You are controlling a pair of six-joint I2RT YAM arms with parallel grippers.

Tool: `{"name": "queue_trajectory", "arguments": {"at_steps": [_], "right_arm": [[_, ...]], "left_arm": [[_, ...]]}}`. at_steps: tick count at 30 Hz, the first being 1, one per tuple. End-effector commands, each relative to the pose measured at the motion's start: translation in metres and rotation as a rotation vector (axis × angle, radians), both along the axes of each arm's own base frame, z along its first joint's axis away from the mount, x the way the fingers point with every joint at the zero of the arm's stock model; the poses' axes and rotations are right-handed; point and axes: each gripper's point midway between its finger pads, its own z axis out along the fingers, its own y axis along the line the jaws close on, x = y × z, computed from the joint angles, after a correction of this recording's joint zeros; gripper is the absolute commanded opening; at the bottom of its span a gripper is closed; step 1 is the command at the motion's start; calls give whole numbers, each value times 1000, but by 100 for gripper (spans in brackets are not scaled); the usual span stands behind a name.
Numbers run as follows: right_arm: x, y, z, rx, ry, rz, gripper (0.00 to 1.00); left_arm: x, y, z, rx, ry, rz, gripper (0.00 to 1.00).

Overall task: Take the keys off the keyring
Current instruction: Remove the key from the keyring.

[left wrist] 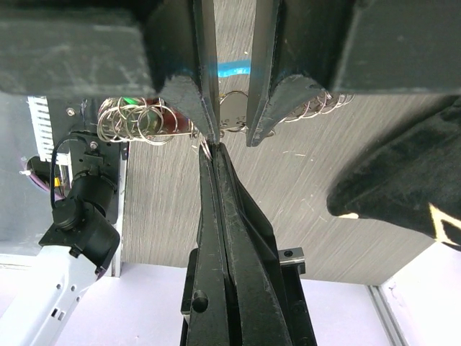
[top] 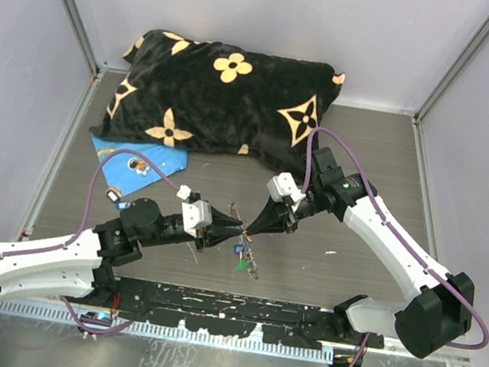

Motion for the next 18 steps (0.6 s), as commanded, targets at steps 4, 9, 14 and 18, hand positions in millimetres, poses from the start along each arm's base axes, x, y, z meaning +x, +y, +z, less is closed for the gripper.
{"name": "queue_trajectory", "arguments": {"at_steps": [4, 9, 14, 18], "right_arm": [[1, 2, 29, 93, -61, 23, 1], [1, 2, 31, 97, -60, 23, 1], [1, 1, 30, 98, -57, 23, 1], [1, 1, 31, 99, -58, 23, 1]], "left_arm": [[-5, 2, 22, -72, -32, -22, 23], [-5, 12, 22, -64, -37, 9, 26], [-8, 11, 19, -59, -24, -6, 27], [-7, 6, 17, -51, -16, -16, 27]]}}
